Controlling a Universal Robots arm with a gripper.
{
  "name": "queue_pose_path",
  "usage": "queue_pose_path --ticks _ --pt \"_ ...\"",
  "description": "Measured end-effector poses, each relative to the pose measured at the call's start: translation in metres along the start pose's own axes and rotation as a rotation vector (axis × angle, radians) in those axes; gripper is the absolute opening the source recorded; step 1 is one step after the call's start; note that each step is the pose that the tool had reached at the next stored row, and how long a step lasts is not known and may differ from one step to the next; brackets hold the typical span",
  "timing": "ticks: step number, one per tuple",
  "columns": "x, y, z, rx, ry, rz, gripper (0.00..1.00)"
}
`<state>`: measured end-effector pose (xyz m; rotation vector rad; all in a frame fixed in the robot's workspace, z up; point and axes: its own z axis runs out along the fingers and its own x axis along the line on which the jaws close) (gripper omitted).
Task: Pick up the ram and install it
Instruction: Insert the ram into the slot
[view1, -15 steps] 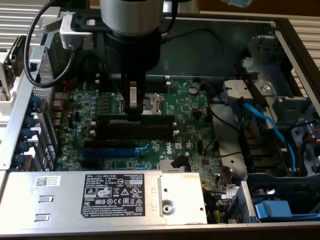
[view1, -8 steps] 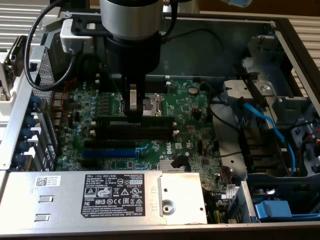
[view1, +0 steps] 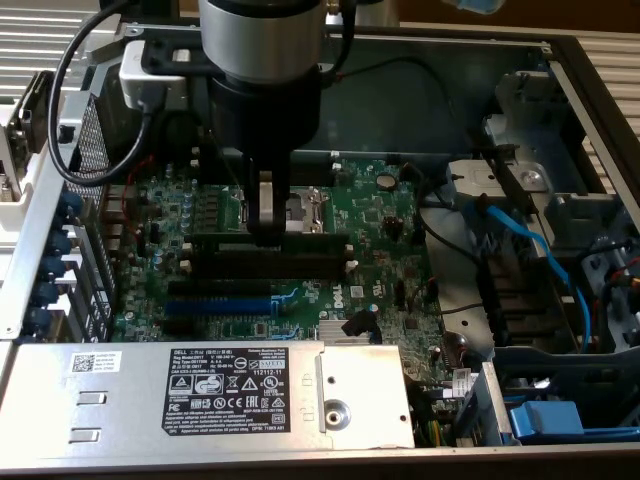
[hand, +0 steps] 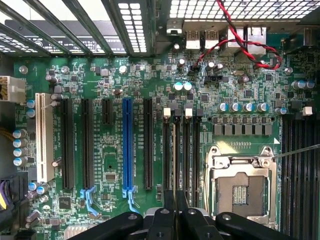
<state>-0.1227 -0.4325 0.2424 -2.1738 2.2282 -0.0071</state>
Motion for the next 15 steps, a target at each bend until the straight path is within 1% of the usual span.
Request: queue_pose_path --ticks 4,15 --pt "0.002 0.0002 0.0 0.0 -0.0017 0.0 0.12" --pt "0.0038 0.0002 0.0 0.0 -0.0018 0.0 0.12"
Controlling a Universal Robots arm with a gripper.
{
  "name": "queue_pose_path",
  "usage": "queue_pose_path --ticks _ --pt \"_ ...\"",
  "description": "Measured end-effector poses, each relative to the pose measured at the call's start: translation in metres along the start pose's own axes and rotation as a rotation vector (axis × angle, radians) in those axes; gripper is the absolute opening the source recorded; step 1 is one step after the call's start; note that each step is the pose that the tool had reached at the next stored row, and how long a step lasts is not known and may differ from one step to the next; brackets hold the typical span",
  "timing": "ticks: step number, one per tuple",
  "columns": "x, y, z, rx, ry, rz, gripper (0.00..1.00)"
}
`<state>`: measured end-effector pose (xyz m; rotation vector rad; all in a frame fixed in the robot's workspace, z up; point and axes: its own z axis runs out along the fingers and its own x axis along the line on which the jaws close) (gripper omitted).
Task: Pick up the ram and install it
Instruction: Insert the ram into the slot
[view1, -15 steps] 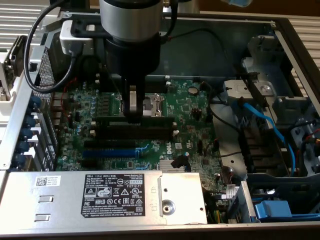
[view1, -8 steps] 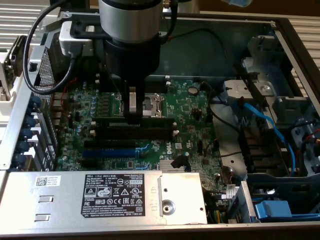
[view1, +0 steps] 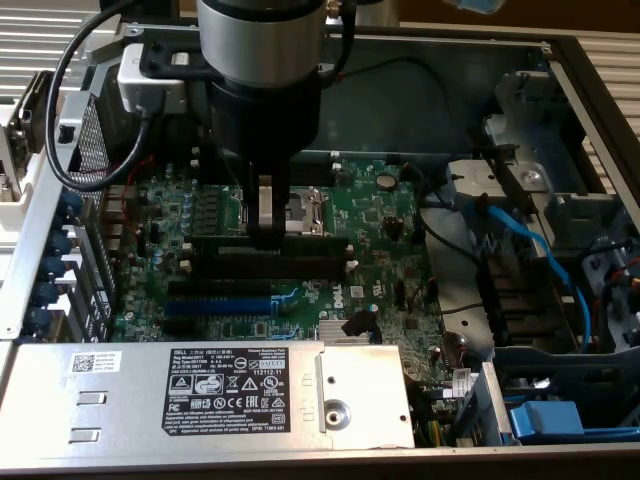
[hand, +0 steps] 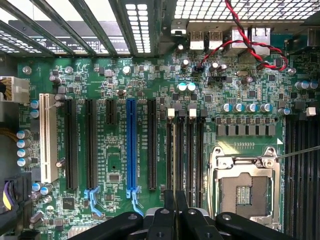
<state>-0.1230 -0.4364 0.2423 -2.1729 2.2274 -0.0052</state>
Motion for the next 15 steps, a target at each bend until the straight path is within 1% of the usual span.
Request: queue_pose_path --ticks 7,15 --pt "0.0008 0.0002 0.0003 0.0 0.0 0.0 0.12" --pt "0.0009 0.0006 0.0031 0.0 0.0002 0.002 0.12"
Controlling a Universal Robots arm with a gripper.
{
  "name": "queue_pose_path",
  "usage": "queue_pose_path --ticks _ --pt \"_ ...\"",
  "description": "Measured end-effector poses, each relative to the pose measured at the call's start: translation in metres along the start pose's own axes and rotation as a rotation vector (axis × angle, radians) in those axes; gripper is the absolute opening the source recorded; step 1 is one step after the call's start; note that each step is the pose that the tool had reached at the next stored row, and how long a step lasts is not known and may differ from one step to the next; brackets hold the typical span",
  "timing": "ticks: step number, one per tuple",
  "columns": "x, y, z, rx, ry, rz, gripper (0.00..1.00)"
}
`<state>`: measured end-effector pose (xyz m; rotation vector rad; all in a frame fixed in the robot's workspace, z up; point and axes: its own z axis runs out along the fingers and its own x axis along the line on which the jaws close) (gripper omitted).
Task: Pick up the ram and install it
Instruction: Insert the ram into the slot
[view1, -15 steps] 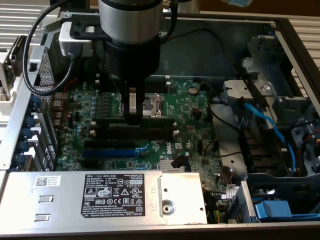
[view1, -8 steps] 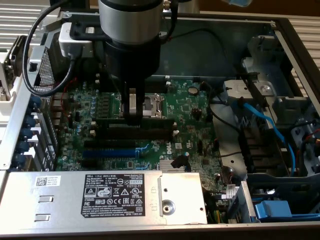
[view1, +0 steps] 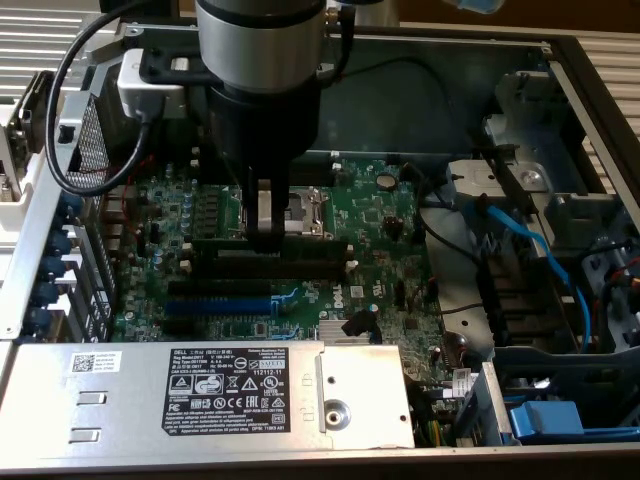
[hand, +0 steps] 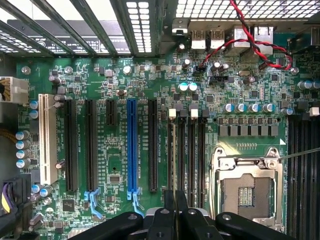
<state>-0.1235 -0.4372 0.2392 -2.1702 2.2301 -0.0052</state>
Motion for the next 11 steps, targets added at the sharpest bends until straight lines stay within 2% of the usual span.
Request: queue_pose_path --ticks 11 --pt "0.0 0.001 0.0002 0.0002 -0.0002 0.0 0.12"
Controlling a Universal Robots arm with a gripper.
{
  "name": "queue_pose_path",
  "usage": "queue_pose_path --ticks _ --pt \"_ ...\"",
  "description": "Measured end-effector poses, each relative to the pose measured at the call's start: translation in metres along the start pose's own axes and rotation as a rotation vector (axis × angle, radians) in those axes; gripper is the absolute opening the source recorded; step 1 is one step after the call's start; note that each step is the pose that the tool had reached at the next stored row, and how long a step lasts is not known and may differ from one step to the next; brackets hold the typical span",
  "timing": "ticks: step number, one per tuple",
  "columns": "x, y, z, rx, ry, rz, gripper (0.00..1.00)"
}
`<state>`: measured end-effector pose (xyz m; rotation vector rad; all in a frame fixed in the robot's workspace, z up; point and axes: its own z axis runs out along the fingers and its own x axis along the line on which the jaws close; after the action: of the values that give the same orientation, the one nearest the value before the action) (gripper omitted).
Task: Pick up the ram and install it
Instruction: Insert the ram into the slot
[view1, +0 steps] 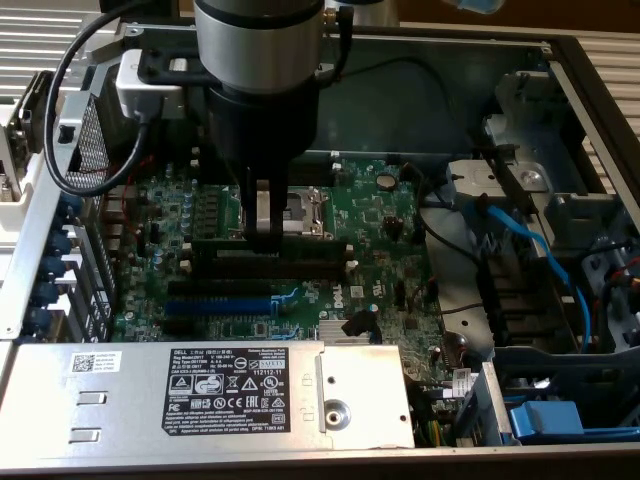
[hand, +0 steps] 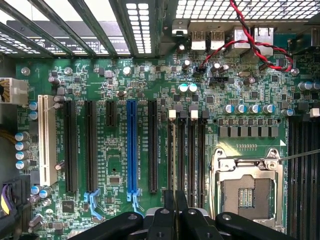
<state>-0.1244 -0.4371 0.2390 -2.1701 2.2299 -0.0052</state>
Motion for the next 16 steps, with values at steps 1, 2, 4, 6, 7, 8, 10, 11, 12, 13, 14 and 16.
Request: queue_pose_path --ticks 1,2,4,6,7,8,10,11,12,13,14,16 --pt "0.0 0.0 0.0 0.0 0.0001 0.0 0.12" --pt "0.0 0.0 -0.0001 -0.0001 0.0001 0.0 0.12" --pt "0.0 0.0 0.0 -0.0003 0.0004 0.0 0.12" --pt "0.0 0.0 0.0004 -0.0001 0.0001 0.0 0.12" --pt "0.0 0.0 0.0007 0.0 0.0 0.0 0.12" --pt "0.0001 0.0 0.001 -0.0001 0.0001 0.0 0.12" --pt "0.0001 0.0 0.0013 -0.0001 0.0002 0.0 0.12" --pt "0.0 0.0001 0.0015 -0.0002 0.0002 0.0 0.12" --pt "0.0001 0.0001 0.0015 -0.0002 0.0002 0.0 0.12" --pt "0.0 0.0 0.0016 -0.0001 0.0001 0.0 0.12" --pt "0.0001 0.0 0.0016 -0.0001 0.0001 0.0 0.12" --pt "0.0 0.0 0.0016 -0.0001 0.0001 0.0 0.12"
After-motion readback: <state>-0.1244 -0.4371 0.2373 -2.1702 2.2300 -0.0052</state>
